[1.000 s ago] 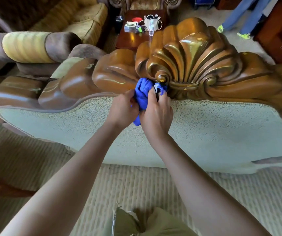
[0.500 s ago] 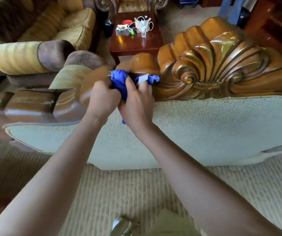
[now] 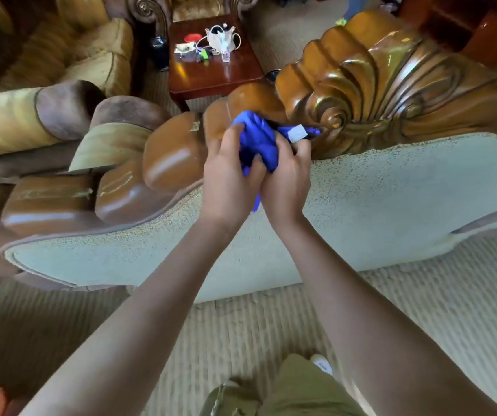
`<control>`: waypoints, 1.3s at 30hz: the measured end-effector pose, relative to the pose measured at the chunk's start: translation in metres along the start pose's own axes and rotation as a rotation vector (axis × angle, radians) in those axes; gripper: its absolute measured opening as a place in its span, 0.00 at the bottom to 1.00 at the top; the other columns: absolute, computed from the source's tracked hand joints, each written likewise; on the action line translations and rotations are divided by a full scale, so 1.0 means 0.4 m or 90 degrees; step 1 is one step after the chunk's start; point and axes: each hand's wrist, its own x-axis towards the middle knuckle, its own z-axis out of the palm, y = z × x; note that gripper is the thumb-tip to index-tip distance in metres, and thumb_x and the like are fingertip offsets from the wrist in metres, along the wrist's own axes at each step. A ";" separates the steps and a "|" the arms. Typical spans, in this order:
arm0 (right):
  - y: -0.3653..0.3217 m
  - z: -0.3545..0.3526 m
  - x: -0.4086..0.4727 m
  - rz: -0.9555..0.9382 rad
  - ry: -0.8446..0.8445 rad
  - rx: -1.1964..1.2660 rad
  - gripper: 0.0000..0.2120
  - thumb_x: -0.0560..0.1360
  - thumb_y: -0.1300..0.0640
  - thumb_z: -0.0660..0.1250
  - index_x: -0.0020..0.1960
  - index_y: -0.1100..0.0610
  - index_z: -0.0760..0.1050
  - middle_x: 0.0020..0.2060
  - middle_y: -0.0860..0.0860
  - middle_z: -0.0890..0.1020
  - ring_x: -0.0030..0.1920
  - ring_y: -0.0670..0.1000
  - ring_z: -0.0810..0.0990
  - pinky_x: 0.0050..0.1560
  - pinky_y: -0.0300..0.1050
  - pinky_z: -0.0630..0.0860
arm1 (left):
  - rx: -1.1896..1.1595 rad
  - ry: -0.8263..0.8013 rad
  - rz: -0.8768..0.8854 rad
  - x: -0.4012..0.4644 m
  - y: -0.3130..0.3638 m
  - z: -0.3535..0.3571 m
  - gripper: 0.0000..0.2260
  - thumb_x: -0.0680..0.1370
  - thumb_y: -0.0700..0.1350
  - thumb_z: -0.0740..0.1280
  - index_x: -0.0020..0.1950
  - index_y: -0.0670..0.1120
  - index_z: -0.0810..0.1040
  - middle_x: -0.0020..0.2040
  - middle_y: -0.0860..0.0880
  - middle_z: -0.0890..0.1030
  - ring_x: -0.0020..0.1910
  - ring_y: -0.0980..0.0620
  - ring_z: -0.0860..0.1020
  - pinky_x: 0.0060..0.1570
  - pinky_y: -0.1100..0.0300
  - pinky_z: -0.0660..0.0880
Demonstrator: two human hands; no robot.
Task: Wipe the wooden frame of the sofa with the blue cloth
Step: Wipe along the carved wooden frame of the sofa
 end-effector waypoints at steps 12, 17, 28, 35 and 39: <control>0.129 -0.096 0.035 -0.044 0.025 0.066 0.16 0.66 0.62 0.73 0.53 0.58 0.76 0.50 0.52 0.75 0.49 0.51 0.76 0.44 0.40 0.71 | 0.444 0.059 0.170 -0.060 -0.045 0.167 0.21 0.76 0.44 0.61 0.66 0.36 0.73 0.63 0.36 0.74 0.62 0.39 0.71 0.62 0.44 0.68; 0.164 -0.133 0.051 -0.067 0.008 0.036 0.19 0.65 0.63 0.69 0.56 0.56 0.77 0.49 0.52 0.74 0.47 0.53 0.77 0.45 0.44 0.74 | 0.497 0.082 0.110 -0.059 -0.006 0.232 0.20 0.74 0.48 0.63 0.62 0.38 0.76 0.61 0.39 0.76 0.60 0.40 0.73 0.58 0.46 0.70; 0.201 -0.250 0.100 -0.129 0.108 0.118 0.11 0.66 0.71 0.65 0.46 0.64 0.80 0.44 0.58 0.77 0.43 0.48 0.76 0.49 0.27 0.69 | 0.257 0.129 0.010 -0.052 0.097 0.395 0.13 0.72 0.40 0.70 0.54 0.38 0.78 0.54 0.38 0.75 0.52 0.41 0.72 0.55 0.54 0.69; 0.212 -0.273 0.091 -0.132 0.080 0.131 0.12 0.67 0.71 0.64 0.49 0.66 0.79 0.44 0.56 0.74 0.42 0.45 0.74 0.49 0.27 0.68 | 0.299 0.039 0.015 -0.067 0.102 0.394 0.16 0.72 0.46 0.63 0.57 0.40 0.76 0.47 0.41 0.76 0.41 0.40 0.76 0.40 0.53 0.72; 0.213 -0.254 0.085 -0.153 -0.007 0.086 0.19 0.71 0.64 0.59 0.60 0.65 0.76 0.53 0.60 0.74 0.52 0.50 0.74 0.59 0.33 0.67 | 0.400 0.071 -0.007 -0.053 0.071 0.354 0.21 0.70 0.48 0.71 0.61 0.40 0.75 0.46 0.42 0.78 0.41 0.42 0.77 0.38 0.55 0.73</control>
